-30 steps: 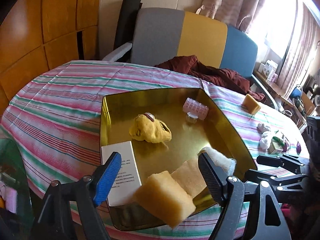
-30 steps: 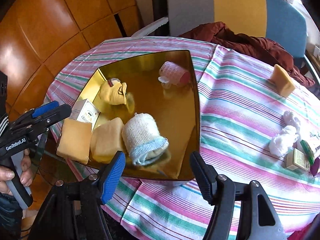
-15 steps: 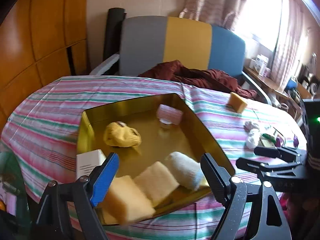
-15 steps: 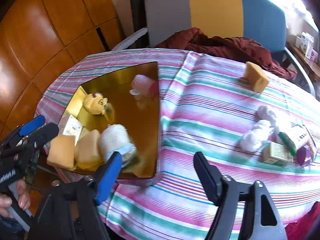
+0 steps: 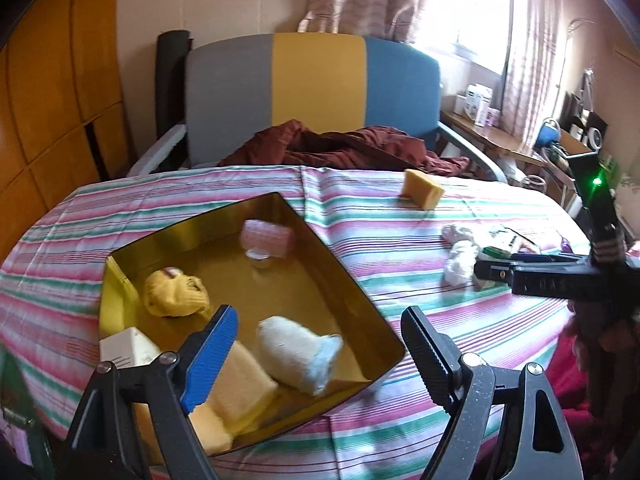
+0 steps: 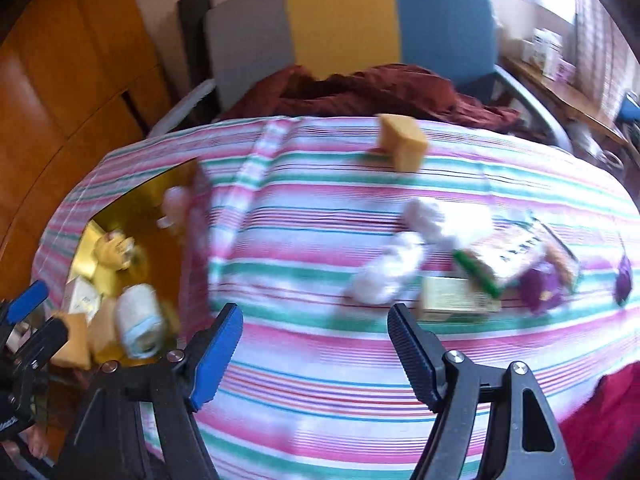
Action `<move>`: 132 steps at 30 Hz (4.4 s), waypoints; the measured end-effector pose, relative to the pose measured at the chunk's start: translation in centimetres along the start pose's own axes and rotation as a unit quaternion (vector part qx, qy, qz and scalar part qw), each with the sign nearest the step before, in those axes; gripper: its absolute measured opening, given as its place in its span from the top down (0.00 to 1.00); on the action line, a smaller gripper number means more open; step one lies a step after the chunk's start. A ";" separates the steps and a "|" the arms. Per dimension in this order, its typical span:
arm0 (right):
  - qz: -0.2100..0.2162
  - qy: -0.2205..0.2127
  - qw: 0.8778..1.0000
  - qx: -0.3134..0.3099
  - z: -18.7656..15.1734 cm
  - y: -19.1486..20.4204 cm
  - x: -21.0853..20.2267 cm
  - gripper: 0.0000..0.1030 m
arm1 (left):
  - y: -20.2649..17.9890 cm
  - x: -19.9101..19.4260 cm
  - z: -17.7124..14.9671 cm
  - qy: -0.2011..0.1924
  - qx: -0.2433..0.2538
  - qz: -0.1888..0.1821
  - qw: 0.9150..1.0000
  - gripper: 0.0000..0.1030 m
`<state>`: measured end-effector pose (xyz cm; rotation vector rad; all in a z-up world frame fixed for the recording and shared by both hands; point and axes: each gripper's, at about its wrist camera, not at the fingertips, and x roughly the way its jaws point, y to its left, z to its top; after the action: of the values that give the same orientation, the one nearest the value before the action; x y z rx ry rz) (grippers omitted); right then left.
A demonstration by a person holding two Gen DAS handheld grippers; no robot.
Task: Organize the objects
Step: 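Withdraw both open grippers from the tray, then grasp the yellow sponge with the left gripper while the right grasps a plastic-wrapped cotton ball, then carry sponge and wrapped cotton ball over the tray and release both into it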
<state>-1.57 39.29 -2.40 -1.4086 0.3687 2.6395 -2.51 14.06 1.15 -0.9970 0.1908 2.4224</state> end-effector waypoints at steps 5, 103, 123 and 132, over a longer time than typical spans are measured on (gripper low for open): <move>-0.036 0.000 0.999 0.041 1.0 -4.7 -0.2 0.26 | -1.8 1.0 1.2 0.007 0.014 -0.021 1.000 0.18; 0.076 -0.032 0.995 -0.056 3.5 2.7 1.4 0.71 | 11.3 0.4 -0.5 0.058 -0.158 -0.001 0.986 0.54; 0.080 0.037 0.985 -0.149 2.6 16.7 6.2 0.51 | 13.0 3.2 -3.0 0.074 -0.162 -0.009 0.984 0.39; 0.087 0.050 0.988 -0.114 -0.2 14.1 5.4 0.45 | 14.0 1.1 -4.8 0.058 -0.197 0.003 0.979 0.32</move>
<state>-7.57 25.70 -4.78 -1.6507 0.2142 2.8348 -7.31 0.98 -3.90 -1.3101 -0.2577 2.4600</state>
